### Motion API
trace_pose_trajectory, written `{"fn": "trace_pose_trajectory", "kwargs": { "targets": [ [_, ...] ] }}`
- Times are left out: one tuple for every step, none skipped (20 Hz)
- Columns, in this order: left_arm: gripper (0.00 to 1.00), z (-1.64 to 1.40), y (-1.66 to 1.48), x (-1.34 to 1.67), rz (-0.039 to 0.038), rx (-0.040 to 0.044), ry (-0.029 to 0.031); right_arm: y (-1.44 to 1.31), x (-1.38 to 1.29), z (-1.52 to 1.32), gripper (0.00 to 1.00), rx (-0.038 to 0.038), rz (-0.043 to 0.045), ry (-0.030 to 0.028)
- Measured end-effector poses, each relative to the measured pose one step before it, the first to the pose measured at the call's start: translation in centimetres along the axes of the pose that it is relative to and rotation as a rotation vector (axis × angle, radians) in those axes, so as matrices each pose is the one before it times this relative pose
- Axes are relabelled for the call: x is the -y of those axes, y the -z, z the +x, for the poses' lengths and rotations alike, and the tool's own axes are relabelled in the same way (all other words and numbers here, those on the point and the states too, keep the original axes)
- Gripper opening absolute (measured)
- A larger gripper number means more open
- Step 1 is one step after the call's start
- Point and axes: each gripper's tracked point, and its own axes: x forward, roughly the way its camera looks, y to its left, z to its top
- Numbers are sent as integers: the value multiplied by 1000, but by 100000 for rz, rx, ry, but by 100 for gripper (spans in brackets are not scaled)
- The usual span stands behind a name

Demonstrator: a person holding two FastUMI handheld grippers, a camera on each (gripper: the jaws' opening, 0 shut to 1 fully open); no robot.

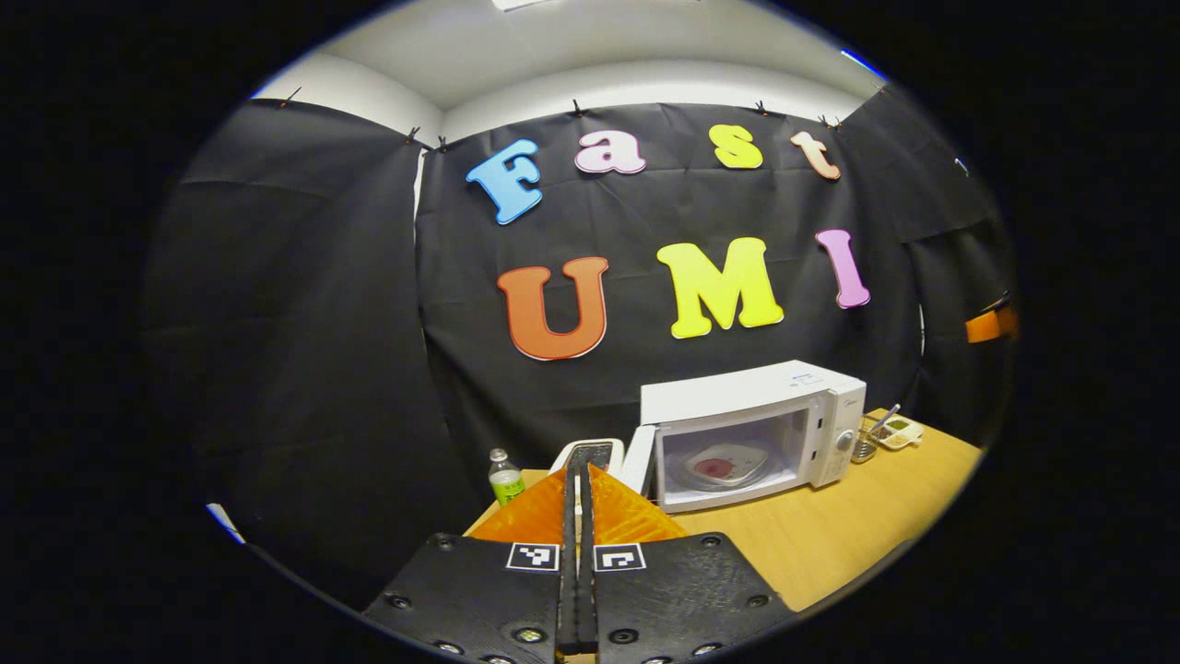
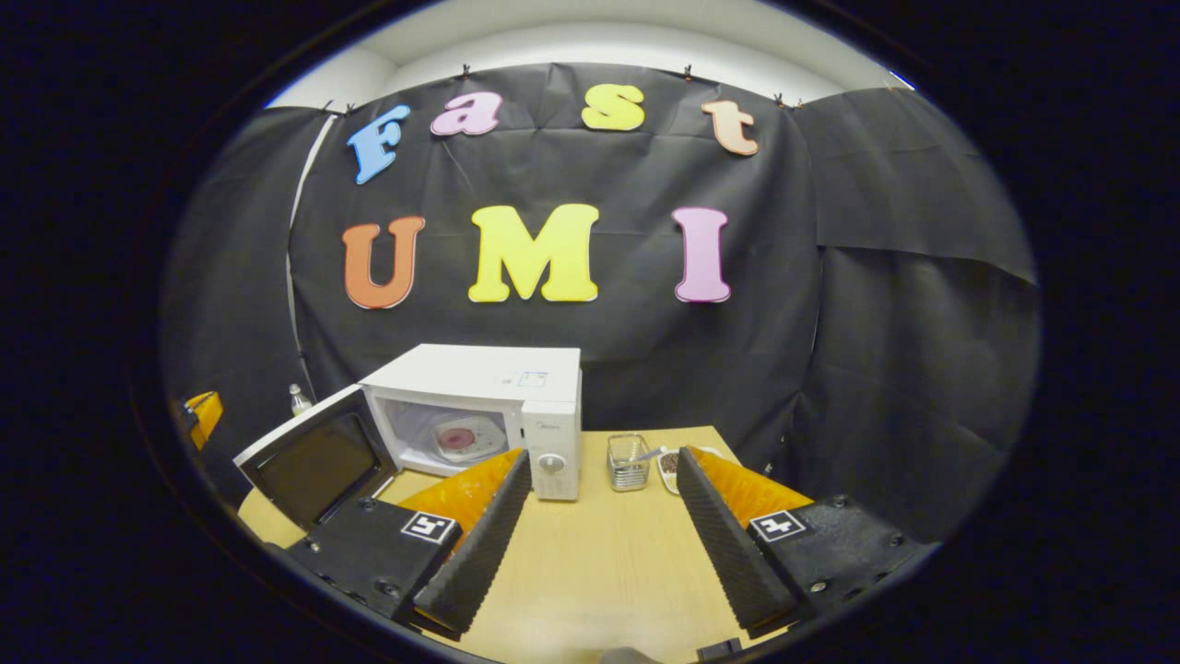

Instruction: Open the microwave oven with the left hand, put the food in, and close the microwave oven.

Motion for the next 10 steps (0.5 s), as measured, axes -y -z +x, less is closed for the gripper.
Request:
{"fn": "trace_pose_trajectory", "kwargs": {
  "targets": [
    [0, 50, 1115, -1159, -811, -1565, -2225, 47, -93, -49, 92, -408, -91, 124],
    [0, 76, 1079, -928, -1670, -1668, -1240, 8, -97, -160, 92, -284, -76, -138],
    [0, 160, 1103, -943, -1626, -1650, -1240, 36, -221, -30, 92, -265, 6, -297],
    [0, 232, 1363, -1039, -1071, -2009, -1935, -13, -146, -92, 92, -314, 18, -89],
    [0, 206, 1479, -906, -1147, -2337, -1809, 238, -69, 13, 100, -909, 184, -138],
    [0, 351, 1539, -682, -1752, -2646, -893, 298, -111, -12, 100, -1184, 731, -545],
    [0, 212, 1232, -425, -1809, -2346, -626, 189, -145, -50, 100, -1139, 1089, -407],
    [0, 446, 1131, -202, -1362, -1773, -150, 87, -60, -80, 100, -613, 568, -97],
    [0, 179, 1045, -13, -1041, -2130, 37, 105, 137, 143, 100, -656, -22, 336],
    [0, 233, 1103, -32, -362, -1603, 73, 126, 151, 59, 100, -697, -470, 317]
  ]
}}
